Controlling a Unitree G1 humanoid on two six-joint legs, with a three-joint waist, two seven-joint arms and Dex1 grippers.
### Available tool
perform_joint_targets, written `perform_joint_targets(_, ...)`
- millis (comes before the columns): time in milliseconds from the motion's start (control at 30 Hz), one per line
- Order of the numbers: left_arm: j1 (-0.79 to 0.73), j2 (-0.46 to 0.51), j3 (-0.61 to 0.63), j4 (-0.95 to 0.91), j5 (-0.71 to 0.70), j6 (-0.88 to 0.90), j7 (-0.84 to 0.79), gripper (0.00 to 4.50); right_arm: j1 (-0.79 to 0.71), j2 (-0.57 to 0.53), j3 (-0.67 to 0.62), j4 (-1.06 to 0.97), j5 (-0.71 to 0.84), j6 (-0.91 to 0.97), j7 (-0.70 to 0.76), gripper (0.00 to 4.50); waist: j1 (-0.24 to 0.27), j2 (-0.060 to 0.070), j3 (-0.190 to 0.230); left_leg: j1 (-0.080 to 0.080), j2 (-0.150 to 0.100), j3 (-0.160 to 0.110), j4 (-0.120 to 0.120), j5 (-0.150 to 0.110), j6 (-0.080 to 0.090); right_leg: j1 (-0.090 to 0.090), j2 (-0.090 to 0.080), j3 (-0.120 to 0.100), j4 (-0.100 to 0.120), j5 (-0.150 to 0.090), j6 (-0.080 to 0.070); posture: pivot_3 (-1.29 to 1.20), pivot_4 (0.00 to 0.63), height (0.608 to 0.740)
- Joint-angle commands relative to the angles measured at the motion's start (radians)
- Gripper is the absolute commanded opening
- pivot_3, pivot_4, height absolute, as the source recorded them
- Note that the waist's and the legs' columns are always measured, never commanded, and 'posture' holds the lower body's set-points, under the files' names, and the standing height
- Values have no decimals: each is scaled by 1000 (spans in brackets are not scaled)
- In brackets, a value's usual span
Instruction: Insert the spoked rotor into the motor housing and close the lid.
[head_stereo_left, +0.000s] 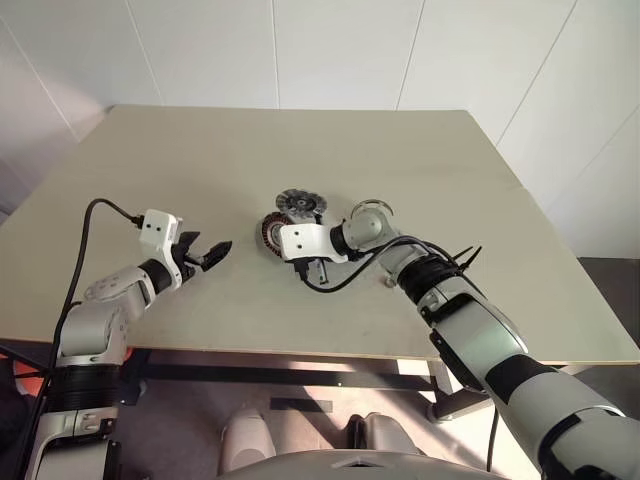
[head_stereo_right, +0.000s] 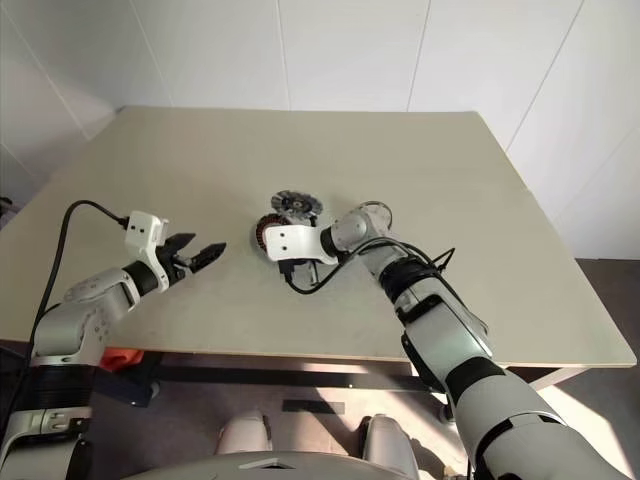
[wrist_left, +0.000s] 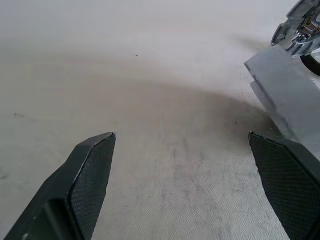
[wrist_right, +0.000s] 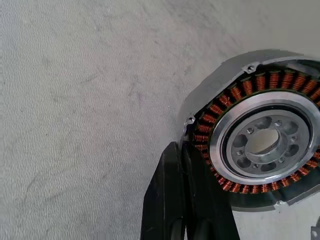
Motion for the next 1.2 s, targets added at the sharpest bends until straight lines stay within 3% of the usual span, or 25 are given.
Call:
perform_joint_targets(33, -25, 2, 3, -7, 3, -21, -1, 4500, 12, -40, -20, -94, 16, 53, 26, 28, -1, 0, 0, 0, 0, 0, 0, 0, 0, 0, 0, 0, 0, 0, 0, 0, 0, 740)
perform_joint_targets(300, -39, 1, -5, 14, 10, -28, -8, 4500, 15, -68, -49, -217, 57, 140, 25, 28, -13, 0, 0, 0, 0, 0, 0, 0, 0, -1, 0, 0, 0, 0, 0, 0, 0, 740)
perform_joint_targets(1200, -34, -2, -5, 17, 13, -32, -9, 4500, 13, -92, -35, -325, 58, 181, -15, 28, -13, -1, 1, -1, 0, 0, -1, 0, 0, -2, 0, 0, 0, -1, 1, 0, 0, 740)
